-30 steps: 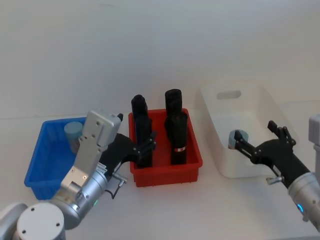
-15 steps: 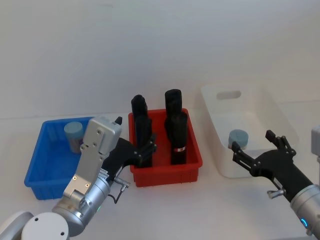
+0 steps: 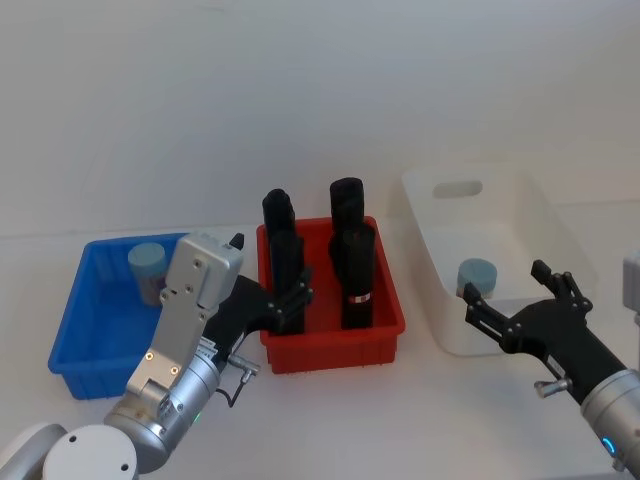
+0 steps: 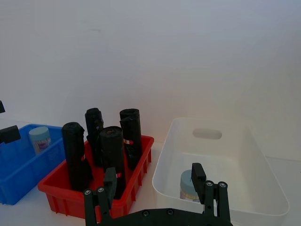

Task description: Pick the cotton swabs from the blue box and place them into the white box.

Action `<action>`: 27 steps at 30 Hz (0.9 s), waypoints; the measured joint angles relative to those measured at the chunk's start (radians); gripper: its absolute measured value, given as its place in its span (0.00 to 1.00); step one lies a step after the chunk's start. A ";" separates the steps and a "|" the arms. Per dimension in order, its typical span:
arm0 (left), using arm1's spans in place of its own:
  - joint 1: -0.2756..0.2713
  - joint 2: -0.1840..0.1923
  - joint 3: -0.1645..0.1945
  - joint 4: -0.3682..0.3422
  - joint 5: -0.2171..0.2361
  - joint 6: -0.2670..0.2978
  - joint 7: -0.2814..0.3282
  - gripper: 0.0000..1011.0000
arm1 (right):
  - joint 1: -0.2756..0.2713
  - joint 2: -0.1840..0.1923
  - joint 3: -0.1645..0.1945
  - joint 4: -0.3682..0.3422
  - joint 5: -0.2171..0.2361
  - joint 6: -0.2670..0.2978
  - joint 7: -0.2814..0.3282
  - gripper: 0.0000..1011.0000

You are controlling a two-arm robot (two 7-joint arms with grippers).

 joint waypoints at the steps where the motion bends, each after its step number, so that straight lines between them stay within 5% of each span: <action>1: 0.000 0.000 0.000 0.000 0.000 0.000 0.000 0.99 | 0.000 0.000 0.000 0.000 0.000 0.000 0.000 0.99; 13: 0.000 0.000 0.000 0.000 0.000 0.000 0.000 0.99 | 0.013 -0.005 0.000 0.015 -0.011 -0.003 0.017 0.99; 27: 0.000 0.000 0.000 0.000 0.000 0.000 0.000 0.99 | 0.143 -0.052 -0.008 0.177 -0.071 -0.029 0.132 0.99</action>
